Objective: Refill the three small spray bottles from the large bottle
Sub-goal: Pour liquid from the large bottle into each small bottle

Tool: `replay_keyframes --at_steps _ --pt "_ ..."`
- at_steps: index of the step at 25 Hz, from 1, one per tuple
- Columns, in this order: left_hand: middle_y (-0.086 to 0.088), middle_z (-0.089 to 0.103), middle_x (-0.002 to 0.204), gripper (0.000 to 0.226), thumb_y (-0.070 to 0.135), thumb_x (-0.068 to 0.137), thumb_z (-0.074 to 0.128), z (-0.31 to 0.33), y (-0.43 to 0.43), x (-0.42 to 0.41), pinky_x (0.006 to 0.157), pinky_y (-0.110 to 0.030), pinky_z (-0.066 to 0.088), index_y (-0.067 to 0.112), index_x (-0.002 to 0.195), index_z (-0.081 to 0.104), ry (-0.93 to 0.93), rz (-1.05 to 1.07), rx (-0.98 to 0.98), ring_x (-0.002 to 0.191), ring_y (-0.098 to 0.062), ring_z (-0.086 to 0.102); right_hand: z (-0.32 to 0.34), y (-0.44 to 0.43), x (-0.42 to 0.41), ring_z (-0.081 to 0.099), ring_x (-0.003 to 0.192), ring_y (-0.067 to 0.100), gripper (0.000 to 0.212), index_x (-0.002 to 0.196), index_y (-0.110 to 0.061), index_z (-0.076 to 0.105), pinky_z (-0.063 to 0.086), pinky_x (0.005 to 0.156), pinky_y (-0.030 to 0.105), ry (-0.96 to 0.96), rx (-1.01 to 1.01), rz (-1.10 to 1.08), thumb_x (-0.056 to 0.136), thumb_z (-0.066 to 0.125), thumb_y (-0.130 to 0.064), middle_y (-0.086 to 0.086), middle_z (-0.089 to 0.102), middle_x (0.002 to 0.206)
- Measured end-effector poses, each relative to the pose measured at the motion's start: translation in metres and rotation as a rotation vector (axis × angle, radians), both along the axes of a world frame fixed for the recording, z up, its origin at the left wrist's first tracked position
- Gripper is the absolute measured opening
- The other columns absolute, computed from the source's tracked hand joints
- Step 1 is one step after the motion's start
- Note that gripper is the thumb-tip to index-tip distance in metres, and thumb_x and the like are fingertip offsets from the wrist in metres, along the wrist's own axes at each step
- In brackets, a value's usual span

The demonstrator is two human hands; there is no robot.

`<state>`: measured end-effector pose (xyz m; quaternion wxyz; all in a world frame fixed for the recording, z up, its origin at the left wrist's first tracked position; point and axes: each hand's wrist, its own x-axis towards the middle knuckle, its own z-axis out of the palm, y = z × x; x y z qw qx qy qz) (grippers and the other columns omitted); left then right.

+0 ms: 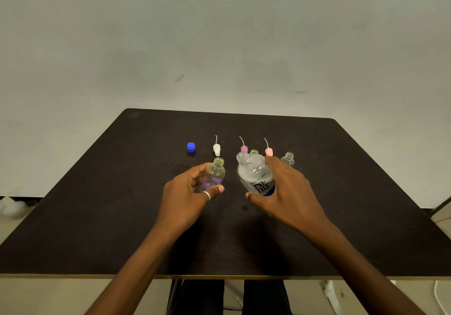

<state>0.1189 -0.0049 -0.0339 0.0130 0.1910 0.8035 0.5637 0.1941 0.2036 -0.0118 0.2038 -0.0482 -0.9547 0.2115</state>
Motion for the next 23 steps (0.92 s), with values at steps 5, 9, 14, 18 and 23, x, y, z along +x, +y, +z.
replay_keyframes --at_steps 5,9,14,18,23 --pt "0.028 0.066 0.107 0.063 0.021 0.076 0.085 -0.0049 0.0034 0.0009 0.083 0.000 0.044 0.030 0.133 0.060 0.004 -0.021 -0.024 0.100 0.017 0.062 -0.0032 -0.0009 0.0023 0.055 0.103 0.009 0.079 0.134 -0.030 0.041 0.052 0.091 0.036 -0.043 0.024 0.007 0.068 0.078 -0.052 -0.008 0.057 0.122" --pt "0.029 0.065 0.108 0.065 0.023 0.076 0.085 -0.0075 0.0061 0.0023 0.087 -0.003 0.044 0.031 0.134 0.059 0.013 -0.028 -0.054 0.101 0.016 0.061 -0.0023 -0.0001 0.0028 0.055 0.106 0.011 0.082 0.136 -0.029 0.041 0.050 0.092 0.034 -0.047 0.028 0.004 0.067 0.079 -0.051 -0.008 0.056 0.126" --pt "0.016 0.068 0.123 0.065 0.023 0.077 0.084 -0.0073 0.0079 0.0026 0.094 -0.012 0.045 0.030 0.136 0.057 0.031 -0.039 -0.069 0.107 0.007 0.062 0.0014 0.0005 0.0035 0.055 0.116 0.016 0.086 0.143 -0.026 0.037 0.048 0.095 0.032 -0.070 0.071 -0.002 0.071 0.079 -0.048 -0.003 0.054 0.133" --pt "0.018 0.066 0.123 0.067 0.024 0.077 0.084 -0.0056 0.0075 0.0021 0.093 -0.009 0.044 0.029 0.138 0.057 0.036 -0.031 -0.069 0.106 0.009 0.062 0.0026 -0.0002 0.0039 0.056 0.114 0.017 0.083 0.143 -0.025 0.038 0.049 0.094 0.032 -0.069 0.092 -0.003 0.073 0.079 -0.045 -0.001 0.055 0.130" --pt "0.029 0.065 0.109 0.067 0.025 0.075 0.085 -0.0059 0.0062 0.0015 0.095 -0.013 0.048 0.030 0.136 0.058 0.036 -0.038 -0.073 0.101 0.011 0.064 0.0020 0.0005 0.0061 0.057 0.104 0.016 0.083 0.142 -0.026 0.038 0.054 0.085 0.032 -0.026 0.145 -0.006 0.073 0.078 -0.047 -0.002 0.056 0.120"
